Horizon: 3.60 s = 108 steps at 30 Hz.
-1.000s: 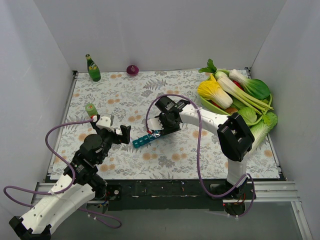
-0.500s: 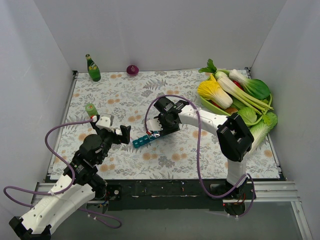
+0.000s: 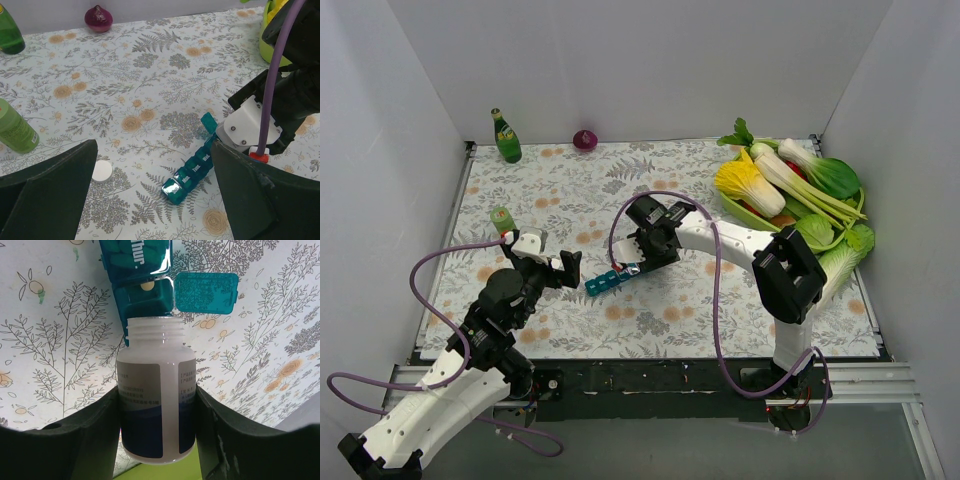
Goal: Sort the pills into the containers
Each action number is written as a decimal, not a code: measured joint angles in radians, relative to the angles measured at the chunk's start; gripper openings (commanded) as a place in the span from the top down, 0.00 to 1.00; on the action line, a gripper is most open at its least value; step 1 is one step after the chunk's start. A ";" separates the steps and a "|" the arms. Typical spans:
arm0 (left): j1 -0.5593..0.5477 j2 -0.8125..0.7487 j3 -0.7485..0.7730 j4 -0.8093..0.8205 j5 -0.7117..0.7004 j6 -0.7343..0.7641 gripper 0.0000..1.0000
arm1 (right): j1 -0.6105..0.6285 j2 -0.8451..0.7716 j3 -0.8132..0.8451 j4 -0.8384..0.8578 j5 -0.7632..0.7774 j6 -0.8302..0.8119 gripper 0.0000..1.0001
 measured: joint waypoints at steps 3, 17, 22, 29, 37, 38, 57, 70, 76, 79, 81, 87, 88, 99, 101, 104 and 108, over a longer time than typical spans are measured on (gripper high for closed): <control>0.000 -0.002 0.000 0.000 0.000 0.000 0.02 | 0.003 0.000 0.000 0.000 0.004 -0.002 0.99; 0.000 -0.008 0.000 0.000 0.000 0.003 0.02 | 0.018 0.004 0.000 -0.006 0.015 -0.018 0.99; 0.000 -0.011 0.000 0.000 0.000 0.003 0.02 | 0.019 0.010 0.019 -0.024 0.010 -0.006 0.99; 0.001 -0.017 0.000 0.000 0.000 0.003 0.02 | 0.019 0.010 0.030 -0.029 -0.019 0.036 0.99; 0.001 -0.029 0.000 0.000 -0.001 0.003 0.02 | -0.008 0.006 0.032 -0.050 -0.100 0.105 0.99; 0.001 -0.031 0.000 0.000 -0.001 0.003 0.02 | -0.016 0.003 0.032 -0.050 -0.114 0.114 0.99; 0.001 -0.121 -0.016 -0.003 -0.024 -0.015 0.02 | -0.358 -0.391 0.102 0.028 -0.715 0.384 0.99; 0.001 -0.073 -0.019 -0.003 -0.031 -0.015 0.02 | -1.065 -0.873 -0.308 1.623 -1.004 1.957 0.99; 0.001 -0.074 -0.019 -0.003 -0.030 -0.015 0.02 | -1.048 -0.871 -0.428 1.876 -1.085 2.175 0.99; 0.001 -0.074 -0.020 -0.002 -0.027 -0.015 0.02 | -0.982 -0.829 -0.445 1.888 -1.178 2.131 0.99; 0.001 -0.074 -0.020 -0.003 -0.022 -0.015 0.02 | -0.916 -0.821 -0.468 1.784 -1.236 2.004 0.99; 0.001 -0.084 -0.021 -0.002 -0.013 -0.015 0.02 | -0.648 -0.818 -0.483 1.047 -1.276 1.207 0.99; 0.001 -0.087 -0.021 -0.002 -0.012 -0.015 0.02 | -0.627 -0.812 -0.487 0.985 -1.277 1.125 0.99; 0.001 -0.089 -0.021 0.000 0.013 -0.014 0.02 | -0.485 -0.623 -0.550 0.470 -1.179 0.329 0.99; 0.001 -0.089 -0.021 0.000 0.016 -0.013 0.02 | -0.462 -0.584 -0.549 0.414 -1.149 0.243 0.99; 0.001 -0.089 -0.021 0.000 0.021 -0.012 0.02 | -0.428 -0.513 -0.541 0.344 -1.099 0.126 0.99; 0.001 -0.089 -0.021 0.000 0.027 -0.012 0.02 | -0.394 -0.411 -0.505 0.282 -1.028 0.008 0.99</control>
